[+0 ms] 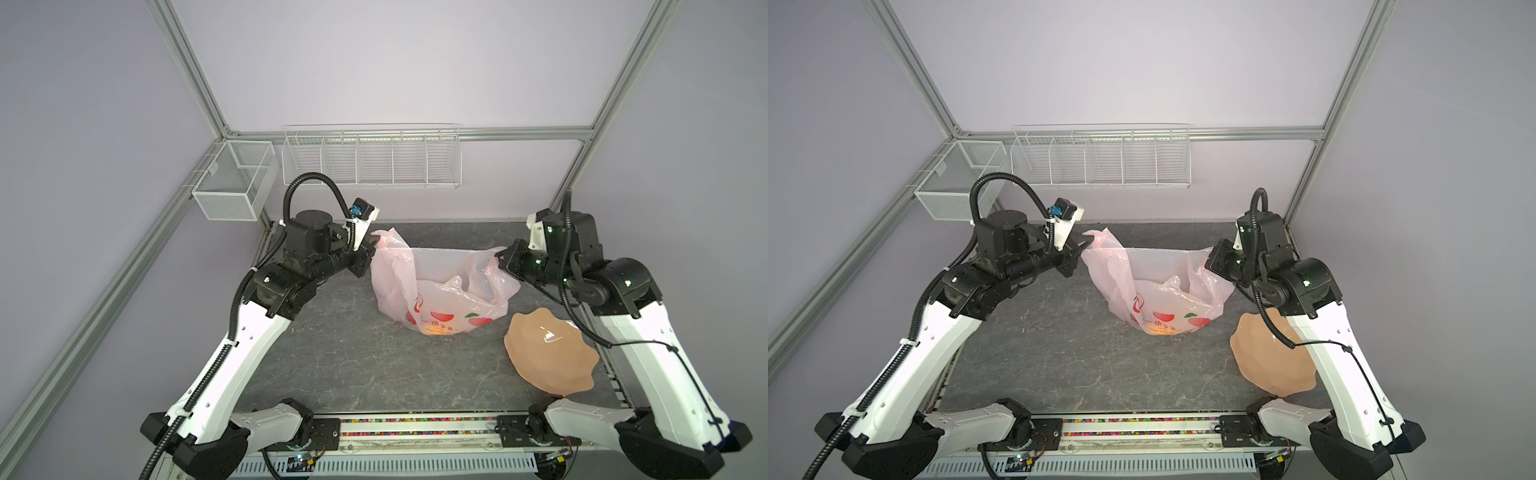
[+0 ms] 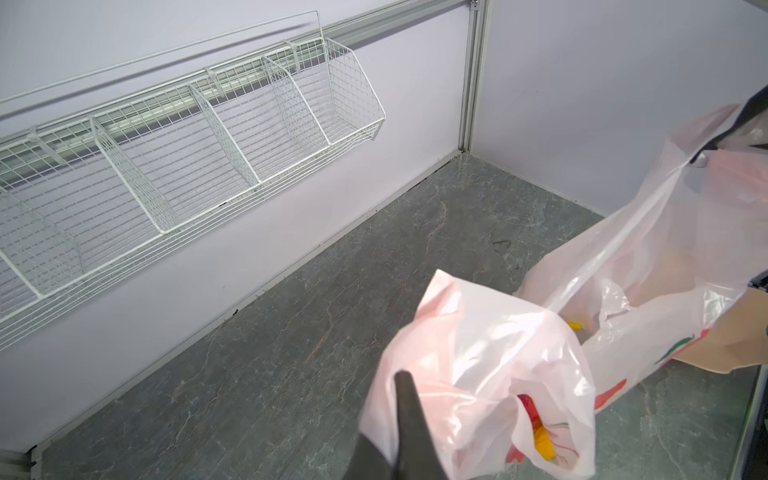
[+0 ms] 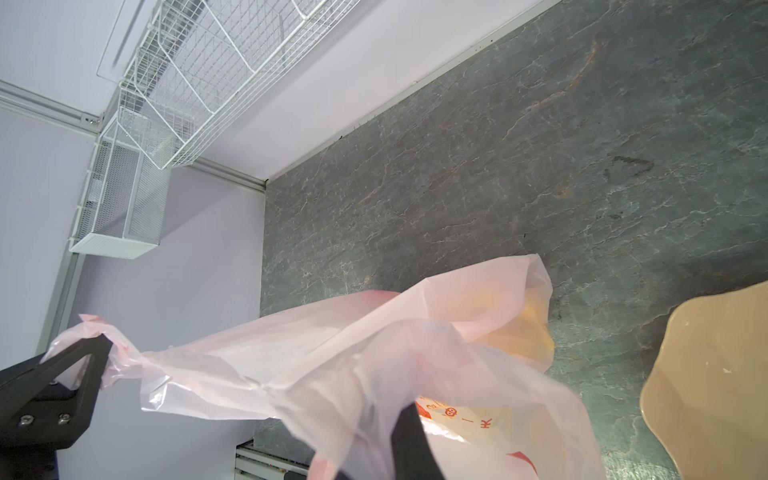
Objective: Place the fruits into the plastic bag
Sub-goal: 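Lift the pink bag upright with both grippers and set it down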
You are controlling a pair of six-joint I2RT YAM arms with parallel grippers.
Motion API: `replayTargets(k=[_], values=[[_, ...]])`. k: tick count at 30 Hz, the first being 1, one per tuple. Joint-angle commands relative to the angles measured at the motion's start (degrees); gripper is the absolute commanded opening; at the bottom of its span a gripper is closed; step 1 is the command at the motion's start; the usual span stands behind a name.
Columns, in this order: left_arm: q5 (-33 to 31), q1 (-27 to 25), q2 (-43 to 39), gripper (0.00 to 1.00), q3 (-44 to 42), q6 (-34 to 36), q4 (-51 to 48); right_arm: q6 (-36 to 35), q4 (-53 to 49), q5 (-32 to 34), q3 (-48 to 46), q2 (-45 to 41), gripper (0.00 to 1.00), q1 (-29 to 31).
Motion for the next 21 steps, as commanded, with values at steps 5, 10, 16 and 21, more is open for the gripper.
replayTargets(k=[5,10,16,21], values=[[0.08,4.67,1.58,0.00,-0.47,0.02,3.12,1.44,4.21,0.44,-2.37,4.95,0.06,-0.55],[-1.71,7.25,2.44,0.00,-3.42,0.73,5.05,0.05,7.06,-0.34,-2.52,9.88,0.06,-1.06],[-1.57,11.17,3.56,0.00,-9.78,-1.50,11.65,-0.15,8.96,0.29,-2.60,14.88,0.06,-1.52],[-0.34,12.61,5.39,0.00,-11.15,-3.51,16.02,1.70,12.63,2.96,-7.56,14.60,0.06,-2.04]])
